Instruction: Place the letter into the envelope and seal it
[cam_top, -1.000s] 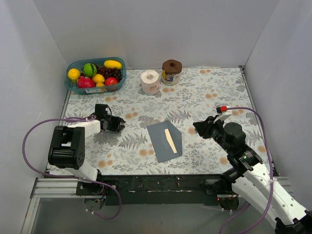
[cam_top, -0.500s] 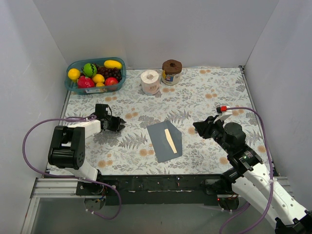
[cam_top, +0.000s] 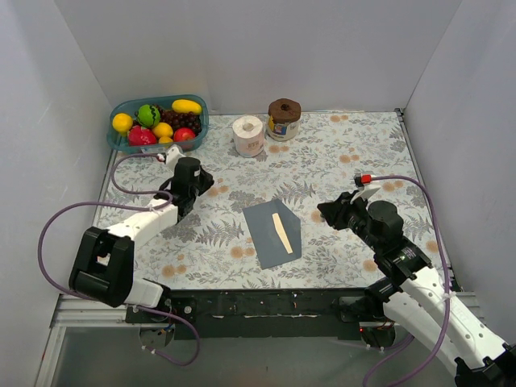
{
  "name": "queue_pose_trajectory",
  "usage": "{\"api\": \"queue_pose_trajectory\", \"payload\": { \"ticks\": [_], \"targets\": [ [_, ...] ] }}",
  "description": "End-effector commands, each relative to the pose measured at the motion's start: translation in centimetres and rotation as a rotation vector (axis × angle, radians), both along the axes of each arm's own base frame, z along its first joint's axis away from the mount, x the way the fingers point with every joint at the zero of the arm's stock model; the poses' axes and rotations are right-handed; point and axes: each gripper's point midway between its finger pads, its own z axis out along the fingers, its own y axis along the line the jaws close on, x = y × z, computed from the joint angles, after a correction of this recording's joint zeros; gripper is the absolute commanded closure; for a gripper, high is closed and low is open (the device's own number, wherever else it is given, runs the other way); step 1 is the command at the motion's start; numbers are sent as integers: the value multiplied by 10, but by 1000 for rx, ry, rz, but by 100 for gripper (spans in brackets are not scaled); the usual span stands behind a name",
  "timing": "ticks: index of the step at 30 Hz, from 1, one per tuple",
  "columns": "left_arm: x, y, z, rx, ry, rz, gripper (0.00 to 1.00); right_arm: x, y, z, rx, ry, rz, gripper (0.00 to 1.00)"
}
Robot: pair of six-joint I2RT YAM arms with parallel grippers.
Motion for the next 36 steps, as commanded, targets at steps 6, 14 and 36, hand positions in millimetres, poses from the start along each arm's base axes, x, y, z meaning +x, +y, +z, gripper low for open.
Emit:
{"api": "queue_pose_trajectory", "payload": {
  "ticks": [6, 14, 36],
  "targets": [
    [-1, -18, 13, 366, -265, -15, 100, 1, 3, 24, 17, -37, 19, 99],
    [-23, -34, -32, 485, -277, -10, 100, -1, 9, 28, 8, -13, 52, 99],
    [-74, -27, -134, 698, -102, 59, 90, -5, 19, 27, 37, 23, 99, 99]
  ]
}}
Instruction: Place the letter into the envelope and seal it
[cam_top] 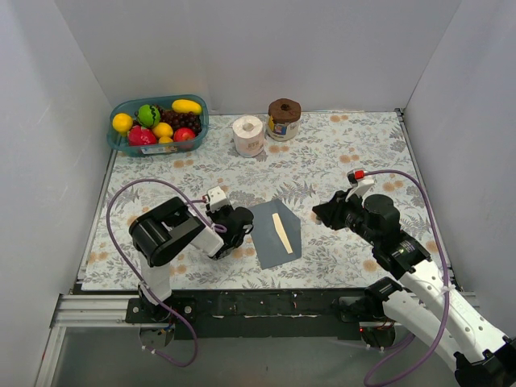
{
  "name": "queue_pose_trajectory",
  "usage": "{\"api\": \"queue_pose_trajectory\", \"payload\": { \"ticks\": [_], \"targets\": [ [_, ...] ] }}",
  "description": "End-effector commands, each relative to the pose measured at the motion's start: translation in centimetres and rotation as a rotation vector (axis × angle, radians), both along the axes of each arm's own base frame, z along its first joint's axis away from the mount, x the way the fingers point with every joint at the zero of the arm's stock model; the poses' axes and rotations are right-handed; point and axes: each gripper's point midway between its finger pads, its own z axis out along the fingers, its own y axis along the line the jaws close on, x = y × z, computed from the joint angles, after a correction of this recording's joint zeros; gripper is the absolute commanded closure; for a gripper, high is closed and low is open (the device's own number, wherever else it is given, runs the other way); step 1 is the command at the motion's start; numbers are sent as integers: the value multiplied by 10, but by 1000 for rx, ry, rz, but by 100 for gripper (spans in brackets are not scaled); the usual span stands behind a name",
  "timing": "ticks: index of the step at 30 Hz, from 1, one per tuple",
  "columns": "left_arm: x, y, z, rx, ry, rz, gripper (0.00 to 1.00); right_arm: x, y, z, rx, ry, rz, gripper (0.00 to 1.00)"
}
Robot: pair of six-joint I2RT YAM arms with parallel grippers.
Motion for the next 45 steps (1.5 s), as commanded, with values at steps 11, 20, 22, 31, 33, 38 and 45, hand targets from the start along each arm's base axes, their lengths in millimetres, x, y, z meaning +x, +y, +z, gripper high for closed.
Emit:
{"api": "queue_pose_trajectory", "payload": {
  "ticks": [11, 20, 22, 31, 33, 38, 45],
  "targets": [
    [-37, 31, -59, 207, 207, 46, 83, 0, 6, 26, 67, -39, 15, 99],
    [-39, 31, -58, 205, 214, 60, 61, 0, 4, 24, 60, -34, 7, 99],
    [-39, 31, -57, 204, 213, 60, 57, 0, 4, 24, 60, -36, 6, 99],
    [-33, 20, -36, 166, 207, 46, 43, 0, 3, 22, 57, -33, 2, 99],
    [-21, 3, -10, 146, 197, 2, 32, 0, 2, 22, 56, -33, -1, 99],
    [14, -28, 67, 16, 138, -91, 16, -1, 1, 21, 52, -29, -7, 99],
    [51, -27, 172, -258, 68, -172, 14, -1, -3, 21, 50, -33, -24, 99]
  ]
}}
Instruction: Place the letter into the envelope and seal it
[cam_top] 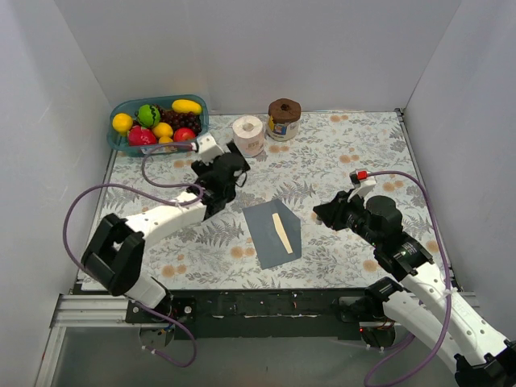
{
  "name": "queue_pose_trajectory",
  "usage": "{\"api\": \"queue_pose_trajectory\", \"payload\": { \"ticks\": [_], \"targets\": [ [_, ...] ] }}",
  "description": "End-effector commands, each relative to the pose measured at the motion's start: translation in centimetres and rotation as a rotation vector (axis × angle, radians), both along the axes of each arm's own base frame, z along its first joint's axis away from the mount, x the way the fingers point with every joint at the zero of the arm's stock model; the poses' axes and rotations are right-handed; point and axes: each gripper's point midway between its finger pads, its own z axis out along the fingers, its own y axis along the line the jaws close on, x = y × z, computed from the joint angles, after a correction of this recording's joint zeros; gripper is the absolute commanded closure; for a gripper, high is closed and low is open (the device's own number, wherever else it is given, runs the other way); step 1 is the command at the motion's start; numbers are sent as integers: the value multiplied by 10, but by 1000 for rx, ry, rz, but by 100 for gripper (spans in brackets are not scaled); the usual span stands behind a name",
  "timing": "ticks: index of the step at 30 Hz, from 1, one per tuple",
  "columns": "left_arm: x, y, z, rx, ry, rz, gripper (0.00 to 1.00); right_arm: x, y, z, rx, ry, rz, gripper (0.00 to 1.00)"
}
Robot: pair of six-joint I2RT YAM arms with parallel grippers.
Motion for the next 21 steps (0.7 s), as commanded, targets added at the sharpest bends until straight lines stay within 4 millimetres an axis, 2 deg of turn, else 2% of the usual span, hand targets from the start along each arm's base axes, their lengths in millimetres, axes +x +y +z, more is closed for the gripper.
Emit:
{"api": "queue_pose_trajectory", "payload": {
  "ticks": [1, 6, 7, 9, 10, 15, 18, 21],
  "targets": [
    [9, 17, 59, -133, 3, -70, 14, 2, -2, 17, 27, -36, -17, 99],
    [9, 36, 78, -198, 11, -58, 13, 2, 0, 16, 33, -33, -10, 99],
    [9, 44, 74, -203, 31, -45, 13, 2, 0, 15, 32, -30, -10, 99],
    [7, 44, 70, -270, 62, -57, 13, 2, 0, 15, 32, -30, -10, 99],
    [9, 53, 66, -289, 78, -38, 13, 2, 1, 16, 32, -31, -10, 99],
    [5, 62, 36, -395, 168, -51, 13, 2, 0, 15, 32, -30, -10, 99],
    [5, 66, 28, -429, 186, -57, 12, 2, 0, 12, 26, -28, -10, 99],
    [5, 53, 39, -423, 157, -171, 11, 3, 1, 12, 24, -30, -8, 99]
  ]
}}
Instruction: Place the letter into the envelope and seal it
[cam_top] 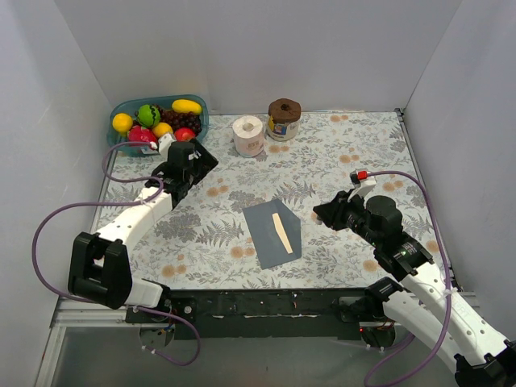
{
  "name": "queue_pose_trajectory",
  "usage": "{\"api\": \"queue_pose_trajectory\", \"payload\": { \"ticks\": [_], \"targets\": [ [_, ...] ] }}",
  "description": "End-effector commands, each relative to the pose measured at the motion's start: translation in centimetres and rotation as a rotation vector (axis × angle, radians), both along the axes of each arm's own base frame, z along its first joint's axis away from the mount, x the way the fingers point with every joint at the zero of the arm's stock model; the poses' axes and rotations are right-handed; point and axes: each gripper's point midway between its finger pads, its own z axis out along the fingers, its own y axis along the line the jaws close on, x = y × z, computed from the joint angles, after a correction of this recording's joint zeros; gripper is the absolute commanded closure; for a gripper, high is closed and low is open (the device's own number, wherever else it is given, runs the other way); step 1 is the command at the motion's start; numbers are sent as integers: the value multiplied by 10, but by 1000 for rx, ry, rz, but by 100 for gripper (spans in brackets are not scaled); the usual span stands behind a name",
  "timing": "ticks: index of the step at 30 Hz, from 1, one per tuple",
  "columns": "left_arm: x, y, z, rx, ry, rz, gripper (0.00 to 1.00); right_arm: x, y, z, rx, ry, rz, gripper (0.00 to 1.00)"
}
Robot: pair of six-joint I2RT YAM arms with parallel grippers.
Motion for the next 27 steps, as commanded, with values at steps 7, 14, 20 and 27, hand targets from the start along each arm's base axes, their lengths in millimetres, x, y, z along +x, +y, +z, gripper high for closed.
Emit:
{"api": "queue_pose_trajectory", "payload": {
  "ticks": [7, 14, 20, 27],
  "targets": [
    [-20, -93, 82, -160, -274, -607, 2, -4, 23, 25, 11, -123, 173, 99],
    [-82, -147, 117, -400, -409, -1095, 6, -31, 49, 52, 13, -292, 450, 99],
    [-124, -158, 137, -476, -491, -1334, 11, -57, 62, 72, 38, -407, 640, 99],
    [-163, -208, 135, -375, -479, -1466, 12, -68, 70, 87, 103, -435, 719, 99]
  ]
}}
